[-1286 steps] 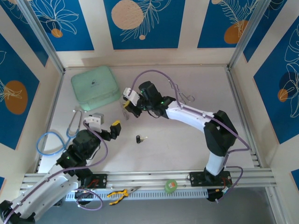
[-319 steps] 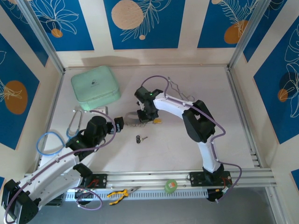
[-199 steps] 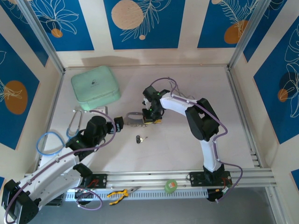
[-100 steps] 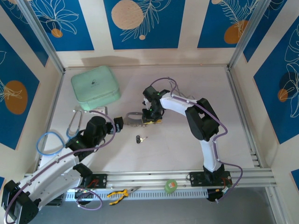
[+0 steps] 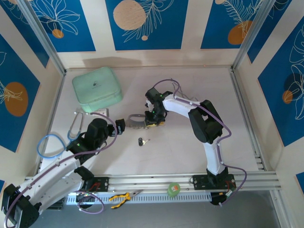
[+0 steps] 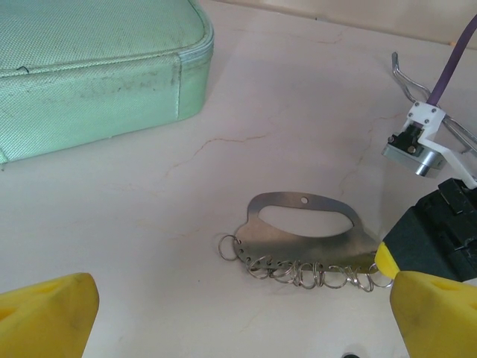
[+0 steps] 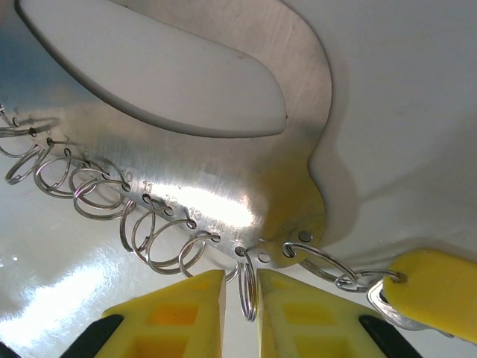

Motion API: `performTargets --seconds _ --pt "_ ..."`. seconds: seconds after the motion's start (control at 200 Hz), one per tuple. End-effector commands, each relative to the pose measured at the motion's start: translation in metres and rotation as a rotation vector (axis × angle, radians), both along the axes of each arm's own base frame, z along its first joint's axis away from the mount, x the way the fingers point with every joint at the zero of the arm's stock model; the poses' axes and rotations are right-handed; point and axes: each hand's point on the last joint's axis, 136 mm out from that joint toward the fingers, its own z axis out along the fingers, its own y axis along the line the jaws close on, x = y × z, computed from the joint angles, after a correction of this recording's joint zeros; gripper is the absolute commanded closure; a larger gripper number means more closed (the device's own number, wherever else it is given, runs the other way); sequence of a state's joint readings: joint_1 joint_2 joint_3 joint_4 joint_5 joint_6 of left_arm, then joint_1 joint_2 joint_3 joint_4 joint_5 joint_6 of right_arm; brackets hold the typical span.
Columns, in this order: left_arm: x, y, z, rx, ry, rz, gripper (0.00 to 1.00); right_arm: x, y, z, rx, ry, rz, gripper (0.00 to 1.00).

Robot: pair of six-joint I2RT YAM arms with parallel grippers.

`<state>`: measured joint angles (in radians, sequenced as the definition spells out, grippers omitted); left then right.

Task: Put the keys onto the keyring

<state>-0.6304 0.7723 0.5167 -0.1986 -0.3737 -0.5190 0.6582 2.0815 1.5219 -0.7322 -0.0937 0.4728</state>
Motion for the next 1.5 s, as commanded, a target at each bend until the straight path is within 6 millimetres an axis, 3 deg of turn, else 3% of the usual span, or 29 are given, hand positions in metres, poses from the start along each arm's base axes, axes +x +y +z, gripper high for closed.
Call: performTargets --seconds 0.0,0.805,0.97,1.195,1.496 --pt "0.001 0.003 0.001 -0.022 -0.009 0.017 0.00 -0.007 -0.002 -0.004 -0.020 0.036 0.011 0.82" --pt "0.000 0.003 0.000 -0.022 -0.008 0.016 0.00 -0.007 -0.001 -0.010 -0.031 0.057 0.019 0.87" --pt "0.001 0.004 0.001 -0.023 -0.010 0.019 0.00 -0.006 0.000 -0.006 -0.027 0.045 0.020 0.96" --pt "0.002 0.005 0.003 -0.010 -0.018 0.019 0.00 -0.002 0.000 0.020 -0.005 -0.056 0.052 1.00" --pt "0.004 0.000 0.019 0.057 -0.087 -0.054 0.00 0.000 0.000 0.088 0.083 -0.367 0.194 1.00"
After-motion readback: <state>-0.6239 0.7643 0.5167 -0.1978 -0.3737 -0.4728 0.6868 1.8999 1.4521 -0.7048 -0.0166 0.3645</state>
